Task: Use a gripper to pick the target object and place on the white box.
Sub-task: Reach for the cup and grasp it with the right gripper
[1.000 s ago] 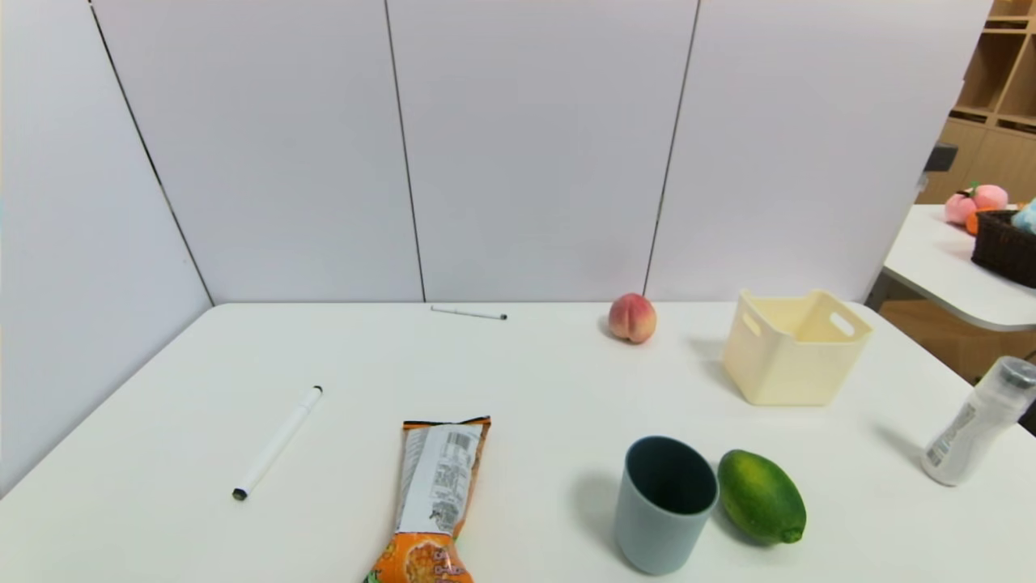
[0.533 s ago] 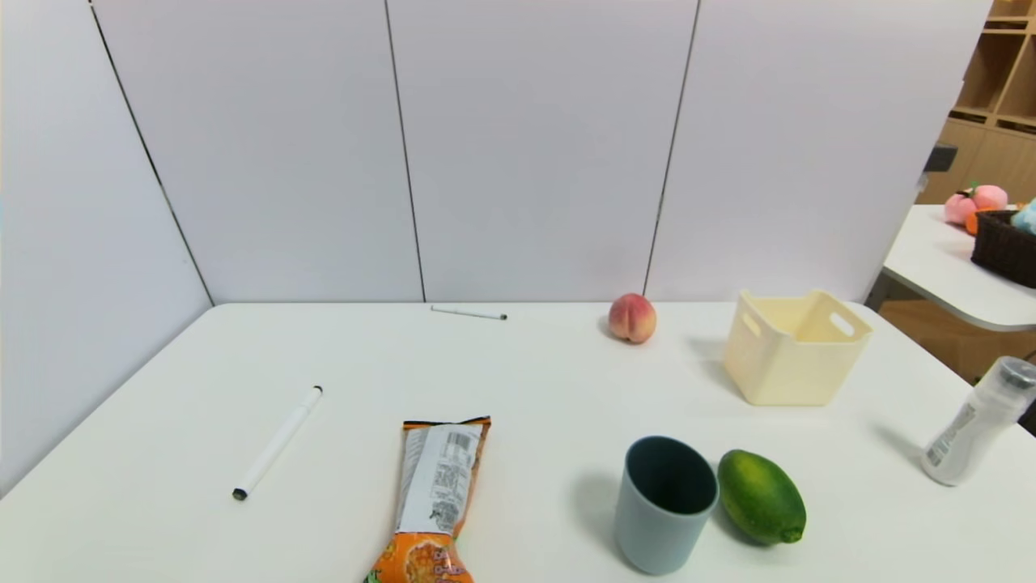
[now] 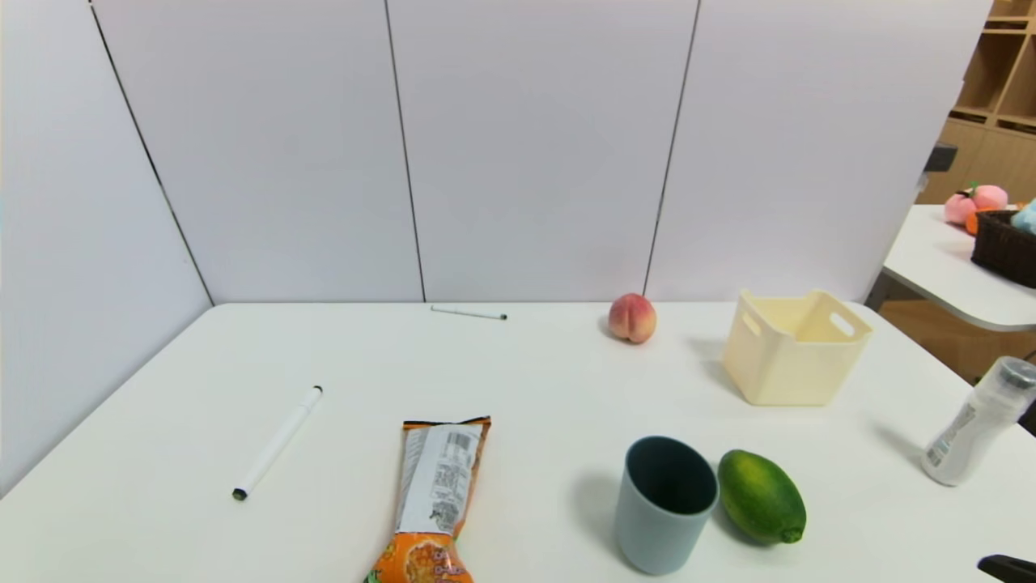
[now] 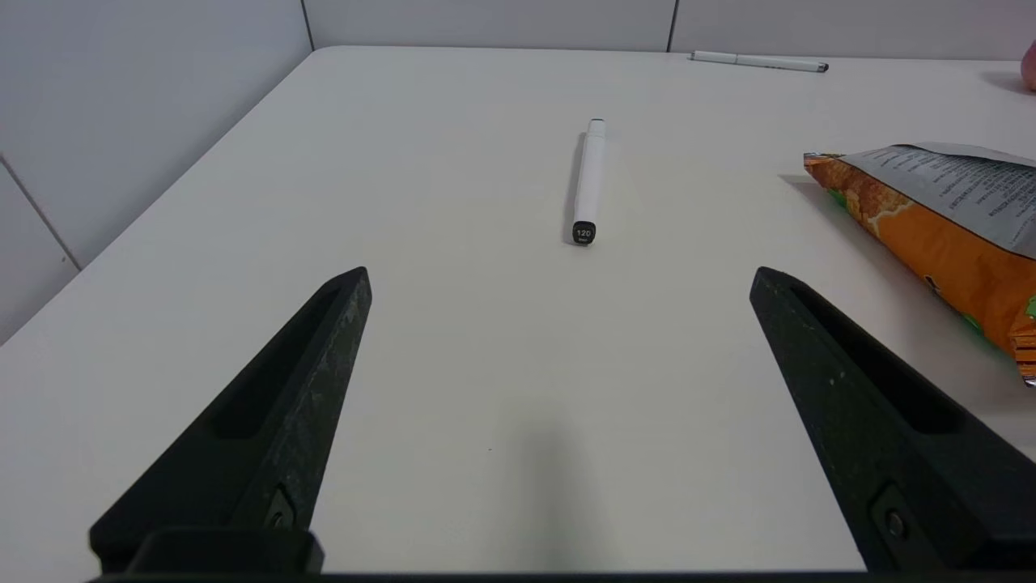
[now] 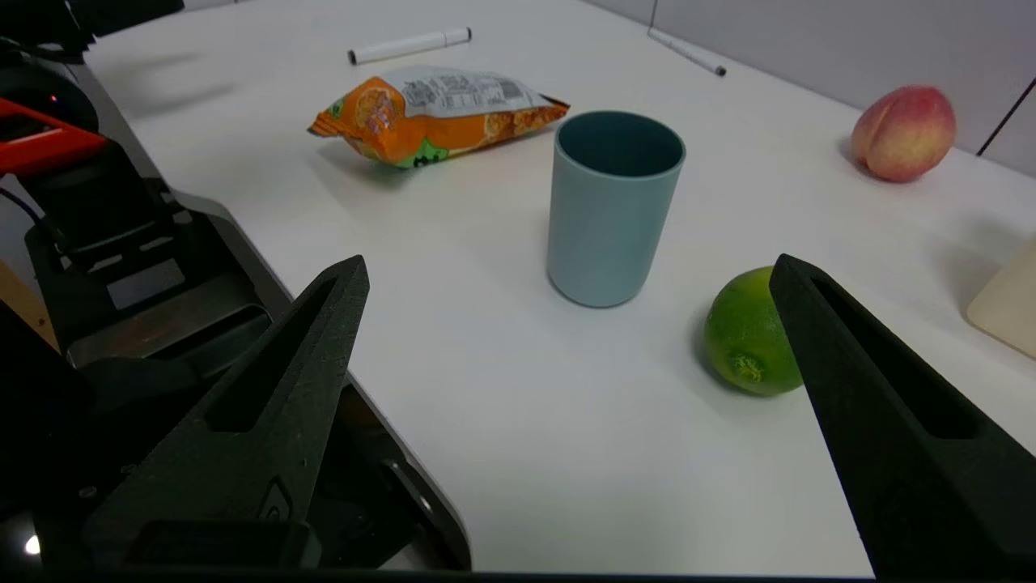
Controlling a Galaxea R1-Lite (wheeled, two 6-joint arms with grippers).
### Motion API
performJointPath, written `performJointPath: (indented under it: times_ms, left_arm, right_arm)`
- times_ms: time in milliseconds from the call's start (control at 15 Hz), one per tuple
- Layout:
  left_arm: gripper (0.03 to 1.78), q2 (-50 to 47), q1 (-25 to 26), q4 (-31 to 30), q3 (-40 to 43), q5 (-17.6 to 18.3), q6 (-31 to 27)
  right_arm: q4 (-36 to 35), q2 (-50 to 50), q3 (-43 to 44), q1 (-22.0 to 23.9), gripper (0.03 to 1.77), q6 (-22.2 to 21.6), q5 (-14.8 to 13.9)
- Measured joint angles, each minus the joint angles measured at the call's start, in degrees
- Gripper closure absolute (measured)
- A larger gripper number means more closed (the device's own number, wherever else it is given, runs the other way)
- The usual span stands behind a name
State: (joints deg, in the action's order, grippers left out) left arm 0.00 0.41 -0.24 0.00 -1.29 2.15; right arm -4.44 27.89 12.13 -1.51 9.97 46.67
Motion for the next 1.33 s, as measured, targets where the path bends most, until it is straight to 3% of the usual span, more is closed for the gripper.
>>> performJointPath:
  times_ms: [600, 867, 1333]
  left_arm:
    - [0.12, 0.0, 0.0, 0.0, 0.0, 0.0, 0.0]
    - [0.12, 0.0, 0.0, 0.0, 0.0, 0.0, 0.0]
    - [0.12, 0.0, 0.0, 0.0, 0.0, 0.0, 0.0]
  right_arm:
    - [-5.9, 30.4, 7.0, -8.2, 0.09, 15.5, -0.1]
    - [-8.8, 41.2, 9.0, -10.6, 0.09, 18.9, -0.1]
    - [-12.0, 54.2, 9.3, -13.2, 0.09, 20.2, -0.1]
